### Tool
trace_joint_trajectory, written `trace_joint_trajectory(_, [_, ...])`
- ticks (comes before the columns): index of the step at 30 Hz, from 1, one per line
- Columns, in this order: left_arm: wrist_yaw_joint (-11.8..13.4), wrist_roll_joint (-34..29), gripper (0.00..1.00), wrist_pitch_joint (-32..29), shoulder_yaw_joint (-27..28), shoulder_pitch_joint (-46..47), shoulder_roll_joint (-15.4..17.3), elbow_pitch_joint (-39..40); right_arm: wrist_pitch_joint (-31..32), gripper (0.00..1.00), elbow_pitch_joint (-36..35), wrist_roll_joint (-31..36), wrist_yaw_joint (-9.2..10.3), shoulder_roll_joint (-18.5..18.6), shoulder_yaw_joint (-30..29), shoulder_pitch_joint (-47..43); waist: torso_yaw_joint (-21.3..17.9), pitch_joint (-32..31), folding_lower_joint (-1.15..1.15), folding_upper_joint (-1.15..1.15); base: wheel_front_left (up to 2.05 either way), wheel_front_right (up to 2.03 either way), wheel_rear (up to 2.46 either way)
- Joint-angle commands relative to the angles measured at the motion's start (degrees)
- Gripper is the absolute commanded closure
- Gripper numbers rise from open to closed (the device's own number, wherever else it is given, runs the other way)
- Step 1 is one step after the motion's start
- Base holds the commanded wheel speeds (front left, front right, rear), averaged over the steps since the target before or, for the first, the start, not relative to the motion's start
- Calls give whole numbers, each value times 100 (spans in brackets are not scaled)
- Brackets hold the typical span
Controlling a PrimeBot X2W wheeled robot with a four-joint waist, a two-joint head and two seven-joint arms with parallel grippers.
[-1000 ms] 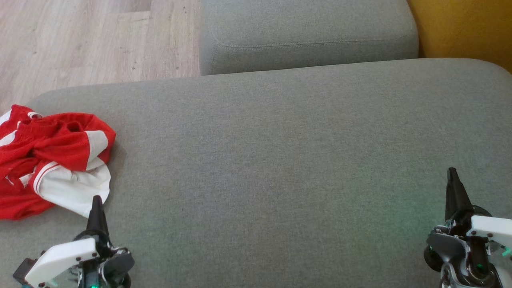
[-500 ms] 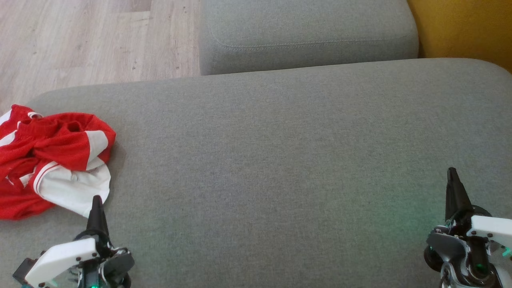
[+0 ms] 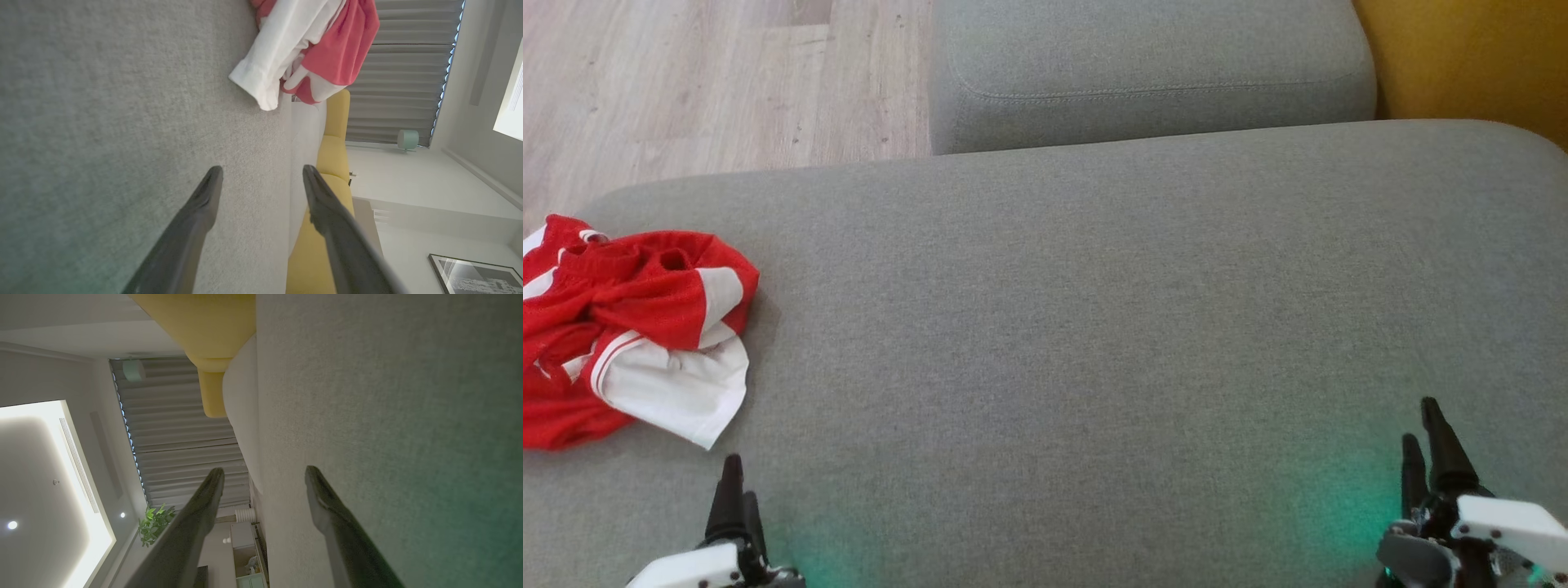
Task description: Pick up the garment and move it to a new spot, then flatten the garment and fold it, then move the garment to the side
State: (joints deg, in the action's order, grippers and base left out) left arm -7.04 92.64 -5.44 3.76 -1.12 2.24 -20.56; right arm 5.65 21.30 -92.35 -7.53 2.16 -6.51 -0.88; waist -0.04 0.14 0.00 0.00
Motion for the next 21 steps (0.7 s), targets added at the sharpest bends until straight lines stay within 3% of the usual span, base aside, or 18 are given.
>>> trace_joint_trajectory(1, [-2,-114,0,47,-11,259,28,184,-57,0,-198,-17,0,19,66,265,-1,-2,0,0,0,0,0])
trace_joint_trajectory(9, [61,-448,0,181,-19,256,31,264,-193,0,-127,240,0,23,228,331,-11,-17,0,0,0,0,0])
trace_joint_trajectory(21, [303,-1345,0,383,-110,222,34,505,-396,0,-235,1301,1,28,281,335,-4,-45,0,0,0,0,0])
